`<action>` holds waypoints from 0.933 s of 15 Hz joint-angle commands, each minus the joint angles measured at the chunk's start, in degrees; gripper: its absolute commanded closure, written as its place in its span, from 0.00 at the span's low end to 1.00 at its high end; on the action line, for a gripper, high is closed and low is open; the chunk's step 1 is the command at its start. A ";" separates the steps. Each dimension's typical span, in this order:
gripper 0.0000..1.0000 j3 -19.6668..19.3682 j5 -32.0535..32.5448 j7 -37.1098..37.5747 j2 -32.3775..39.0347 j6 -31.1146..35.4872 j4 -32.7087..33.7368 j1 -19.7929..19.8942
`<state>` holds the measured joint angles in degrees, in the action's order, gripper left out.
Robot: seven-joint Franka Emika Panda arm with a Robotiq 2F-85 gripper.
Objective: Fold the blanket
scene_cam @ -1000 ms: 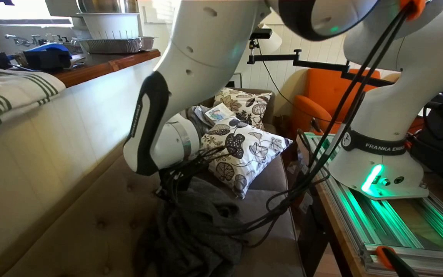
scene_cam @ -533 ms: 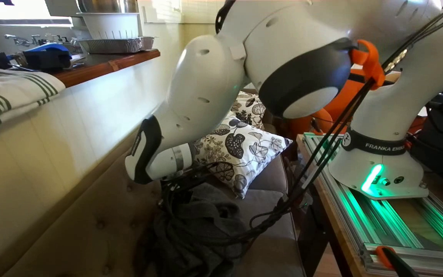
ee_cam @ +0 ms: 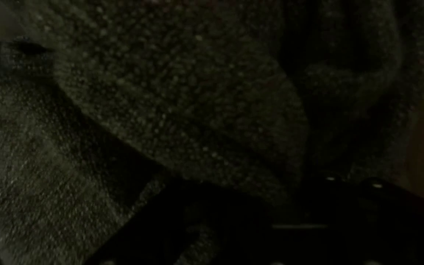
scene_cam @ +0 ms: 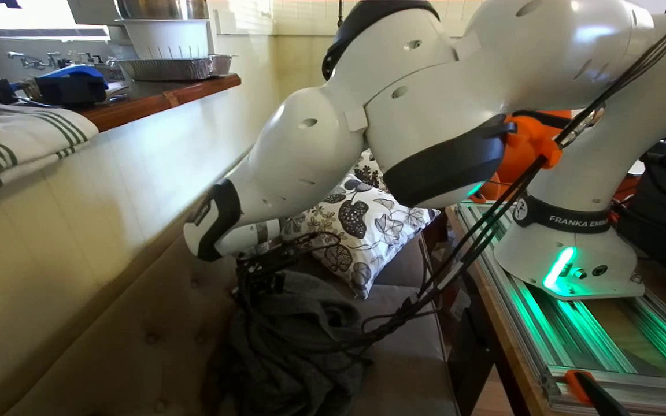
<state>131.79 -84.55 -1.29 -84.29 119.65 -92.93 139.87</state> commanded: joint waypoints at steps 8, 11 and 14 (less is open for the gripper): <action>0.00 -23.89 8.70 -22.97 16.53 -20.37 -26.38 -16.46; 0.00 -27.49 13.89 -36.00 18.22 -22.30 -32.26 -18.26; 0.00 -26.83 13.62 -36.70 18.32 -20.76 -31.36 -16.53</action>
<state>104.46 -71.71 -38.41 -67.10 97.97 -124.24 123.10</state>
